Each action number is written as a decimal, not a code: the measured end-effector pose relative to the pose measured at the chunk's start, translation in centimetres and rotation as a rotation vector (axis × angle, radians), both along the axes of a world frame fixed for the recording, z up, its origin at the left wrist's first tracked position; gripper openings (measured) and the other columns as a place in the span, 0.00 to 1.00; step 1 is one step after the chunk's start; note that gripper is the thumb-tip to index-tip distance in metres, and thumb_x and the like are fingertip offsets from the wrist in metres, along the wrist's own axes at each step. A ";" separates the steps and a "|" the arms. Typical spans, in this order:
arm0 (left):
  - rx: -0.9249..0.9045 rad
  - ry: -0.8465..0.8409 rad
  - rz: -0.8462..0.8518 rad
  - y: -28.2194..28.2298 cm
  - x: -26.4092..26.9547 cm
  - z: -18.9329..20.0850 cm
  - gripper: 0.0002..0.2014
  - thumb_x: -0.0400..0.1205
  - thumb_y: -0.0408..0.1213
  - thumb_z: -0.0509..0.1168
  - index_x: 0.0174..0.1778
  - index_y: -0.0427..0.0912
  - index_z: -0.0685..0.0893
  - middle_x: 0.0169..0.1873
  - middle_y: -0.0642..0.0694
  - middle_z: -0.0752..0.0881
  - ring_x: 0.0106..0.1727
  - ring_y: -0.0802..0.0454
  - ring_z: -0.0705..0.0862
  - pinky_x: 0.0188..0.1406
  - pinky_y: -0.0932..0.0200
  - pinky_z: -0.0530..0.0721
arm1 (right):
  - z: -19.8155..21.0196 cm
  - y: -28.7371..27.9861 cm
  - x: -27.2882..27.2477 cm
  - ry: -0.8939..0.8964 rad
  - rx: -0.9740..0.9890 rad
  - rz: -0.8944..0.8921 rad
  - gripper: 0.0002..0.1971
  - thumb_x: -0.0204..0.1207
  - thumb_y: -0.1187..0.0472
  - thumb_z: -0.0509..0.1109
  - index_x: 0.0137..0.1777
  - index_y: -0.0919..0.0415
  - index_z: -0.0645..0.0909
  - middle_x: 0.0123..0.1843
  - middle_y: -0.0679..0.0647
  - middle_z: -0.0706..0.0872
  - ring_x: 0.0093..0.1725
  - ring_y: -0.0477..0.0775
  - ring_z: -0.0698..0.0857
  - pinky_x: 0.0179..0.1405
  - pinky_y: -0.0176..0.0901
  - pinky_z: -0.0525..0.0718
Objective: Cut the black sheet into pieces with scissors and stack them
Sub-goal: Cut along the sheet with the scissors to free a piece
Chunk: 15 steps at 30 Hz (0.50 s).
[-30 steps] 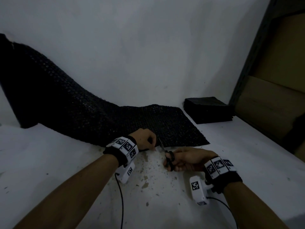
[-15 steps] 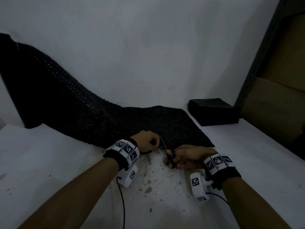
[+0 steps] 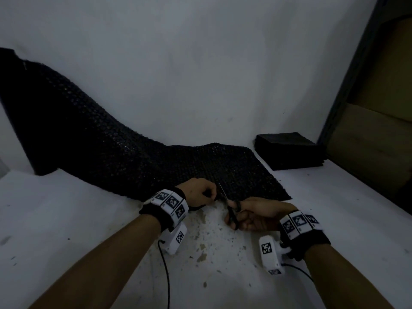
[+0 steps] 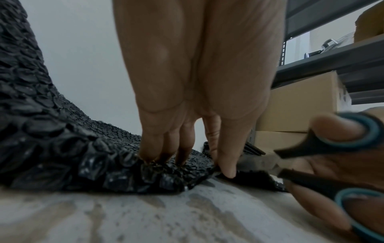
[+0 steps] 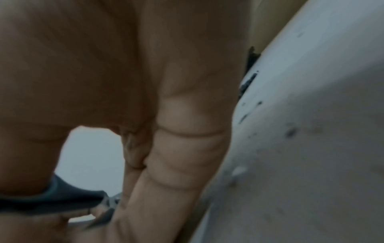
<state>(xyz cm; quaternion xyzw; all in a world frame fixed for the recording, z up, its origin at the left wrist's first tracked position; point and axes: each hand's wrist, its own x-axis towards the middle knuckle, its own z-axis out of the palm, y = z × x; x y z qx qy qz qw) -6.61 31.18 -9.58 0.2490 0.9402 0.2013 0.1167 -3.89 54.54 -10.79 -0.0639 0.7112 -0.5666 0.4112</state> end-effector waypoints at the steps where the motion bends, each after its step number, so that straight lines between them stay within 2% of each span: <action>1: -0.001 0.002 -0.002 0.0 0.0 0.0 0.02 0.84 0.41 0.69 0.47 0.48 0.84 0.43 0.54 0.83 0.43 0.53 0.81 0.50 0.53 0.82 | 0.1 -0.1 -0.1 -0.005 0.009 0.003 0.25 0.78 0.42 0.70 0.55 0.66 0.88 0.43 0.58 0.89 0.35 0.47 0.82 0.39 0.34 0.80; 6: 0.014 0.001 -0.006 -0.1 0.2 0.1 0.02 0.84 0.40 0.68 0.46 0.48 0.82 0.39 0.59 0.80 0.41 0.56 0.79 0.48 0.58 0.79 | 0.4 -0.6 -0.8 0.016 0.038 0.005 0.25 0.75 0.39 0.71 0.53 0.64 0.90 0.43 0.58 0.89 0.33 0.46 0.82 0.36 0.32 0.80; 11: 0.032 -0.042 0.020 -0.3 0.1 0.2 0.05 0.84 0.42 0.69 0.50 0.45 0.84 0.42 0.56 0.81 0.43 0.52 0.80 0.51 0.50 0.82 | 0.3 -0.9 -1.8 0.046 0.038 0.019 0.26 0.77 0.39 0.70 0.52 0.65 0.90 0.41 0.59 0.88 0.33 0.48 0.79 0.36 0.35 0.77; 15: 0.032 -0.032 0.011 -0.2 0.2 0.1 0.03 0.84 0.42 0.69 0.47 0.49 0.82 0.38 0.59 0.79 0.39 0.57 0.79 0.45 0.57 0.79 | -0.1 -0.9 -2.4 0.065 0.053 0.029 0.26 0.78 0.39 0.70 0.53 0.65 0.90 0.41 0.57 0.88 0.35 0.49 0.77 0.37 0.36 0.75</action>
